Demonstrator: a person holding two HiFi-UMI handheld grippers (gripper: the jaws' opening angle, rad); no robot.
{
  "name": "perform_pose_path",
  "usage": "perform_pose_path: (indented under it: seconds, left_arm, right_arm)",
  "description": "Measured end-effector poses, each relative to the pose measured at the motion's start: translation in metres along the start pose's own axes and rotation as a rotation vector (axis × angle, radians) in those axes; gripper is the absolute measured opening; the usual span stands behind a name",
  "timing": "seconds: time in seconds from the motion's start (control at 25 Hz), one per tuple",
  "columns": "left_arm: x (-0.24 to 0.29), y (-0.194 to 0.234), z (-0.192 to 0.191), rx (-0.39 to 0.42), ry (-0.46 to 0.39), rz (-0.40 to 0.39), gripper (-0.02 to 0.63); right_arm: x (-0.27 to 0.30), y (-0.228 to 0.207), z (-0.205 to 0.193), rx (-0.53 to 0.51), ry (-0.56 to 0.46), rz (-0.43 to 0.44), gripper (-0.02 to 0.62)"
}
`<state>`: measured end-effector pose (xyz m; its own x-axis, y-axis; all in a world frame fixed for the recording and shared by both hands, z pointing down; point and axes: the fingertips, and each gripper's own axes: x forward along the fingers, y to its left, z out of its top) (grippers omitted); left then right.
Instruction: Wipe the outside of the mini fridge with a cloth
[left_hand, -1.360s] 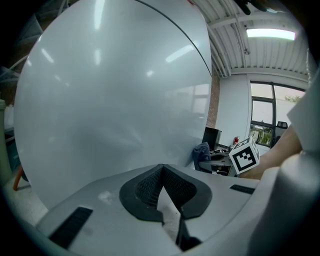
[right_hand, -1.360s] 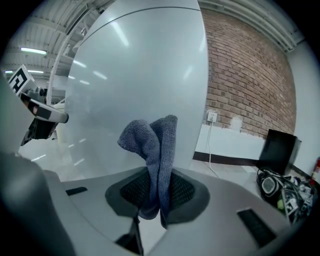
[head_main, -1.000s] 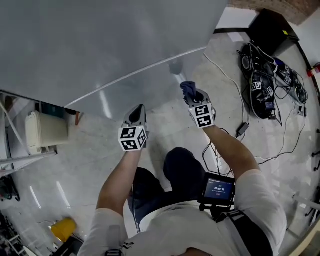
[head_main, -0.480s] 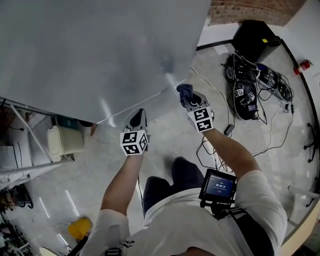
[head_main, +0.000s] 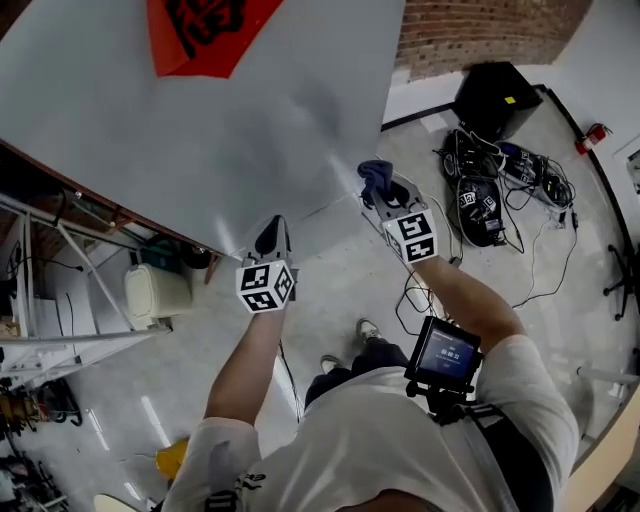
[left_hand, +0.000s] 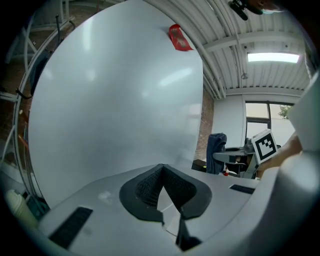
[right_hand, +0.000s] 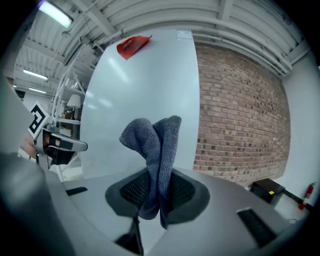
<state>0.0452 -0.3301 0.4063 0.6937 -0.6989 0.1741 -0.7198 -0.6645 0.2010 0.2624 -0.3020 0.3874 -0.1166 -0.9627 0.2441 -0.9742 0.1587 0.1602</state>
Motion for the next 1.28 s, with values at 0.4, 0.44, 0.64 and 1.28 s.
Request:
perform_pose_path:
  seconds: [0.4,0.44,0.64,1.28]
  left_arm:
    - [-0.079,-0.008,0.049,0.014,-0.101,-0.018,0.000]
    - [-0.087,-0.009,0.049,0.010,-0.106,-0.024,0.001]
    - [-0.114,-0.020,0.048,-0.013,-0.112,-0.048,0.000]
    - [-0.147,-0.084,0.082,-0.002,-0.239,-0.020,0.000]
  right_arm:
    - [-0.075,0.053,0.087,0.010,-0.152,0.040,0.083]
    - [-0.081,0.060,0.091,0.010,-0.157,0.044,0.083]
    - [-0.106,0.086,0.102,0.025,-0.164,0.069,0.083]
    - [-0.171,0.100,0.109,0.094,-0.235,0.174,0.083]
